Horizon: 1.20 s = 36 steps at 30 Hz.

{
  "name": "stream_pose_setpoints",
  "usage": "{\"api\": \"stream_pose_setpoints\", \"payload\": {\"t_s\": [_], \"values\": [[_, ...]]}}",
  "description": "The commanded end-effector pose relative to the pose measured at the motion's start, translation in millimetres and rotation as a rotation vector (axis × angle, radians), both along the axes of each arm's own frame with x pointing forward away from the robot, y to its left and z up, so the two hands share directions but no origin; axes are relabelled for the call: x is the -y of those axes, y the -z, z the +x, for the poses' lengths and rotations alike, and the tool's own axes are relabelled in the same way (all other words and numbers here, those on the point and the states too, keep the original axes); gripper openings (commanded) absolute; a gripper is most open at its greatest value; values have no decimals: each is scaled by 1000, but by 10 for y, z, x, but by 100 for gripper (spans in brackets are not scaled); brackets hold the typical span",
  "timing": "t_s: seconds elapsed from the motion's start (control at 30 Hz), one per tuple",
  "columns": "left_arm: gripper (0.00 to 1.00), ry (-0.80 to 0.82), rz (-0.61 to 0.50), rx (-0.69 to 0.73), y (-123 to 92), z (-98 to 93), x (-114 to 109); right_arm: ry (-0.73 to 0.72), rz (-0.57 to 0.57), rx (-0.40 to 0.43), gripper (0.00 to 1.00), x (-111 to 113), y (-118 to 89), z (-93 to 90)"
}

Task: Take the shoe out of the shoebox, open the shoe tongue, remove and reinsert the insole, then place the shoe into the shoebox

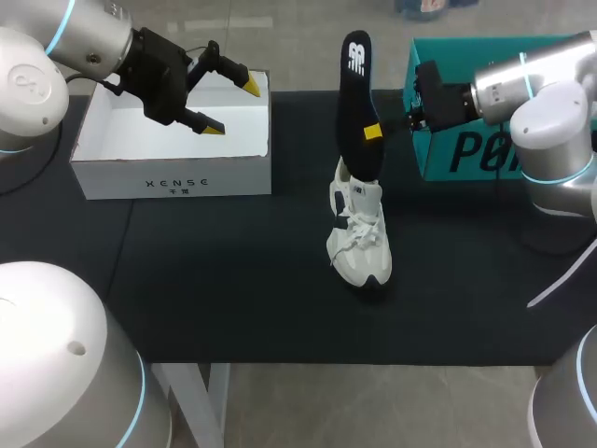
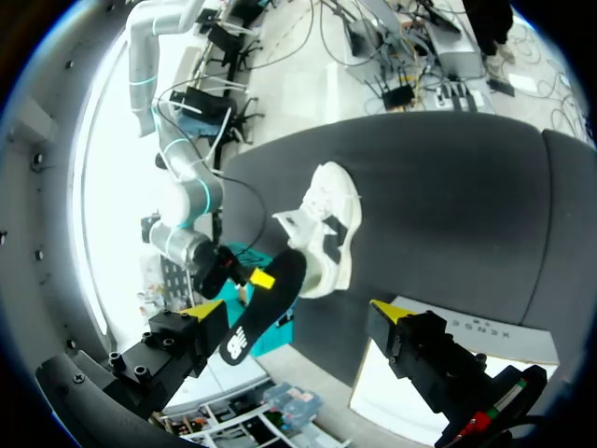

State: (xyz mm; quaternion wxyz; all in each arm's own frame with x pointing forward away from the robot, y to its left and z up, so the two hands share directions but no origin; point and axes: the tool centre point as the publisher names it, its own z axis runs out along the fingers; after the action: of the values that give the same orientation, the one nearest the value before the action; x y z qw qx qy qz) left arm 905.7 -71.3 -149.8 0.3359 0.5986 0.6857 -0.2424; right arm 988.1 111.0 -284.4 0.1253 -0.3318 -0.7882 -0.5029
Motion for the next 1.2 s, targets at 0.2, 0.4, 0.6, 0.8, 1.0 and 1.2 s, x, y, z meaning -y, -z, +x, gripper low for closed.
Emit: {"api": "stream_pose_setpoints", "payload": {"t_s": [0.2,0.4,0.6,0.8,1.0,1.2], "values": [[100,-1,3,1,-3,-4,0,16,15,-51,0,-55,283,-67],[100,-1,3,1,-3,-4,0,46,24,-78,0,-29,329,-198],[100,-1,3,1,-3,-4,0,59,36,-102,0,-27,396,-320],[100,-1,3,1,-3,-4,0,44,29,-120,0,-68,440,-375],[100,-1,3,1,-3,-4,0,48,35,-143,0,-86,505,-437],[100,-1,3,1,-3,-4,0,56,27,-137,0,-42,449,-379]]}}
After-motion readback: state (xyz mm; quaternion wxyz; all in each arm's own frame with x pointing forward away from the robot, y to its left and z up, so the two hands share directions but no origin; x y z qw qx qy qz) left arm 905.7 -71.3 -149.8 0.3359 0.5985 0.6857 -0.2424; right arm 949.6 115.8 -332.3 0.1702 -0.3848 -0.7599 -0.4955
